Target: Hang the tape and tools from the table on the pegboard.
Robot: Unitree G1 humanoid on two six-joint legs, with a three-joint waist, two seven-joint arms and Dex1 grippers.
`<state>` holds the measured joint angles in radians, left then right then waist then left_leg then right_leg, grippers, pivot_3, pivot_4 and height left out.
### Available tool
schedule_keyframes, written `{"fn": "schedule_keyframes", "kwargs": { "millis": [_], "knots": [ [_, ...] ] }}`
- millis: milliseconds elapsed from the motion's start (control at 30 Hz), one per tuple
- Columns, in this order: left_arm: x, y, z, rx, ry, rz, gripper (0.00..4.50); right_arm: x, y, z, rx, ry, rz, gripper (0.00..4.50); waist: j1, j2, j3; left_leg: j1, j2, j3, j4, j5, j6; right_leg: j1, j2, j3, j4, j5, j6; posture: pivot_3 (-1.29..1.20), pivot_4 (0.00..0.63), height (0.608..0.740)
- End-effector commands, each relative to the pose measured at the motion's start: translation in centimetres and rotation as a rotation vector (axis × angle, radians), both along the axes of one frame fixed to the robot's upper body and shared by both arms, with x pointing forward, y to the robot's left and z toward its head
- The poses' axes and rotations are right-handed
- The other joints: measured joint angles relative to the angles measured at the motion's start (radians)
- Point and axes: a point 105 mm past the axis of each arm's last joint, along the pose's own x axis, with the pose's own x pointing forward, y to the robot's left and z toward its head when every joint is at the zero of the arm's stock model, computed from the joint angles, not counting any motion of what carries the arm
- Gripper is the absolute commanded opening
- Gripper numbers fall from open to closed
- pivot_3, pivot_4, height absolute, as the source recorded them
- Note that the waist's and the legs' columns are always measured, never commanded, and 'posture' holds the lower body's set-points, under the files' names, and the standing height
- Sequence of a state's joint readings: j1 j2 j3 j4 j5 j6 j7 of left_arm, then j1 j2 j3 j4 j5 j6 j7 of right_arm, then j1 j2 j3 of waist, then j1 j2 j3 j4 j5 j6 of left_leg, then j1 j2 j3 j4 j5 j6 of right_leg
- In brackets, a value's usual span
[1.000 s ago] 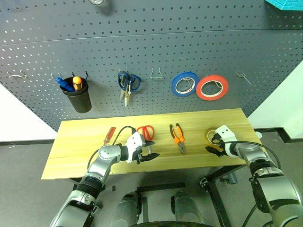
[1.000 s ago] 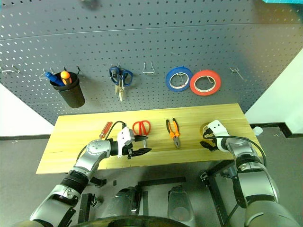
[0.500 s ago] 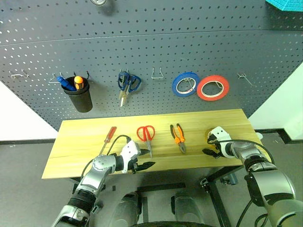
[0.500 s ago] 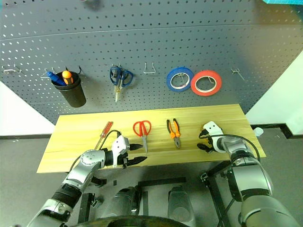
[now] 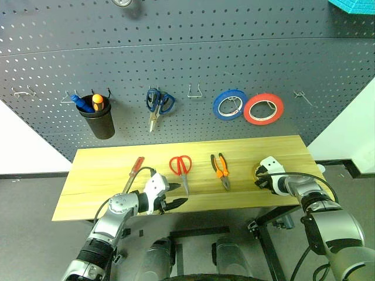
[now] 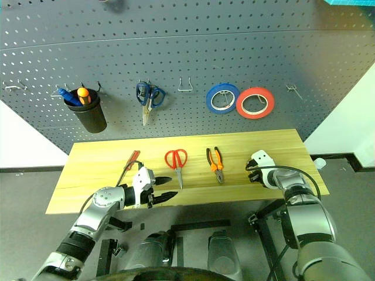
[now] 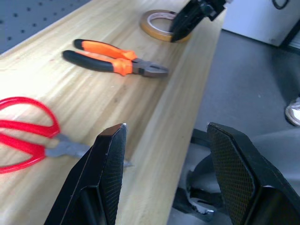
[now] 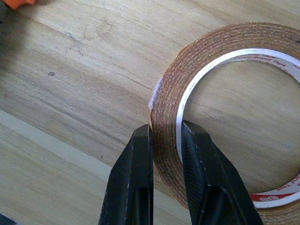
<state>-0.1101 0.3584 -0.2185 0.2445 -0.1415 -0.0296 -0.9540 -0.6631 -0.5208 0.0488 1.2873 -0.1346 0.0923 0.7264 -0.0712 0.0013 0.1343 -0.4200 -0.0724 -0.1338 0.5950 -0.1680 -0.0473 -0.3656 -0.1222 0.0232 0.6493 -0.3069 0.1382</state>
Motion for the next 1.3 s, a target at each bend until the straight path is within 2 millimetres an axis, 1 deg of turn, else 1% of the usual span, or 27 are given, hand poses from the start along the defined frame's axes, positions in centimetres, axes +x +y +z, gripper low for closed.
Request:
{"fn": "schedule_keyframes", "kwargs": {
  "millis": [33,100,133,200,267,367,467,600,733,800,867,967,1033,1133,1233,1300],
  "knots": [
    [1.4,0.4,1.9,-0.044,-0.124,0.074,2.85,0.8,-2.1,1.8,-0.134,-0.167,0.023,0.49,0.003,0.0,0.0,0.0,0.0,0.0,0.0,0.0,0.0,0.0,0.0,0.0,0.0,0.0,0.0,-0.11,0.09,0.725],
    [2.3,0.4,3.0,-0.082,-0.203,0.118,2.85,1.1,-3.4,3.4,-0.257,-0.311,0.067,0.49,0.009,0.002,-0.001,-0.001,-0.001,0.0,0.0,0.0,0.0,0.0,-0.001,0.0,-0.001,0.001,0.002,-0.12,0.083,0.725],
    [2.6,0.4,3.5,-0.095,-0.238,0.136,2.85,1.0,-3.7,4.2,-0.311,-0.385,0.097,0.49,0.01,0.003,-0.001,-0.002,-0.001,0.0,0.0,0.0,0.0,-0.001,-0.002,0.0,-0.001,0.001,0.002,-0.13,0.076,0.725],
    [3.1,0.1,4.3,-0.147,-0.272,0.158,2.85,0.3,-3.8,6.0,-0.422,-0.537,0.176,0.49,0.011,0.004,-0.002,-0.004,-0.002,0.001,0.0,0.0,0.0,-0.003,-0.002,0.0,-0.001,0.001,0.003,-0.14,0.073,0.725],
    [3.5,-0.4,5.0,-0.191,-0.306,0.161,2.85,-0.6,-3.8,7.4,-0.523,-0.654,0.22,0.49,0.005,0.004,-0.002,-0.005,-0.002,0.003,0.0,0.0,0.0,-0.005,-0.002,0.0,-0.001,0.001,0.004,-0.17,0.062,0.725],
    [3.8,-1.7,5.8,-0.251,-0.332,0.119,2.85,-1.3,-3.3,10.0,-0.764,-0.816,0.376,0.49,-0.006,0.008,-0.005,-0.005,-0.001,0.005,0.0,0.0,0.0,-0.005,-0.002,0.001,-0.001,0.002,0.004,-0.21,0.049,0.725],
    [4.4,-3.1,6.9,-0.284,-0.406,0.085,2.85,-0.7,-3.1,12.8,-0.926,-0.952,0.457,0.49,-0.023,0.01,-0.009,-0.004,-0.001,0.008,0.003,0.0,0.0,-0.003,-0.002,0.003,0.0,0.002,0.003,-0.22,0.044,0.725],
    [4.1,-5.3,8.4,-0.357,-0.466,0.002,2.85,0.9,-3.9,15.5,-1.049,-1.027,0.472,0.49,-0.033,0.008,-0.012,-0.001,-0.001,0.008,0.005,0.0,0.0,0.001,-0.002,0.003,-0.001,0.002,0.002,-0.22,0.044,0.725],
    [3.8,-6.9,9.3,-0.467,-0.406,-0.064,2.85,2.9,-4.4,17.4,-1.051,-1.04,0.457,0.49,-0.038,0.007,-0.013,0.0,-0.001,0.008,0.005,0.0,0.001,0.002,-0.002,0.003,-0.001,0.002,0.004,-0.2,0.045,0.725],
    [3.6,-7.7,9.4,-0.485,-0.365,-0.093,2.85,4.0,-4.5,18.0,-1.007,-1.027,0.438,0.49,-0.044,0.007,-0.013,0.0,-0.001,0.008,0.004,0.0,0.001,0.003,-0.002,0.003,-0.001,0.003,0.005,-0.2,0.044,0.725],
    [3.5,-8.1,9.6,-0.497,-0.348,-0.103,2.85,4.8,-4.5,18.4,-0.981,-1.022,0.424,0.49,-0.053,0.007,-0.013,0.001,-0.001,0.007,0.005,0.001,0.001,0.004,-0.002,0.002,-0.001,0.003,0.005,-0.2,0.042,0.725],
    [3.1,-8.9,9.7,-0.528,-0.31,-0.123,2.85,6.3,-4.4,18.8,-0.891,-0.972,0.373,0.49,-0.061,0.007,-0.013,0.002,-0.001,0.007,0.005,0.001,0.001,0.005,-0.002,0.002,-0.001,0.003,0.006,-0.19,0.039,0.725],
    [2.9,-9.1,9.7,-0.533,-0.304,-0.124,2.85,6.9,-4.6,18.9,-0.88,-0.937,0.359,0.49,-0.064,0.007,-0.013,0.006,-0.001,0.007,0.004,0.001,0.001,0.008,-0.001,0.002,-0.001,0.003,0.006,-0.19,0.035,0.725],
    [2.7,-9.1,9.6,-0.538,-0.296,-0.116,2.85,7.4,-4.2,18.3,-0.803,-0.886,0.351,0.49,-0.064,0.007,-0.013,0.01,-0.001,0.007,0.004,0.001,0.001,0.011,-0.001,0.003,-0.001,0.003,0.005,-0.18,0.033,0.725],
    [2.7,-8.9,9.5,-0.539,-0.294,-0.103,2.85,7.6,-3.8,17.7,-0.777,-0.847,0.368,0.49,-0.062,0.007,-0.013,0.01,-0.001,0.007,0.004,0.001,0.001,0.012,-0.001,0.003,-0.001,0.003,0.005,-0.18,0.032,0.725],
    [2.8,-8.6,9.4,-0.534,-0.295,-0.088,2.85,7.9,-3.7,17.4,-0.74,-0.816,0.33,0.49,-0.063,0.007,-0.013,0.01,-0.001,0.007,0.004,0.001,0.001,0.012,-0.001,0.003,-0.001,0.003,0.005,-0.17,0.032,0.725]
  ]
}}
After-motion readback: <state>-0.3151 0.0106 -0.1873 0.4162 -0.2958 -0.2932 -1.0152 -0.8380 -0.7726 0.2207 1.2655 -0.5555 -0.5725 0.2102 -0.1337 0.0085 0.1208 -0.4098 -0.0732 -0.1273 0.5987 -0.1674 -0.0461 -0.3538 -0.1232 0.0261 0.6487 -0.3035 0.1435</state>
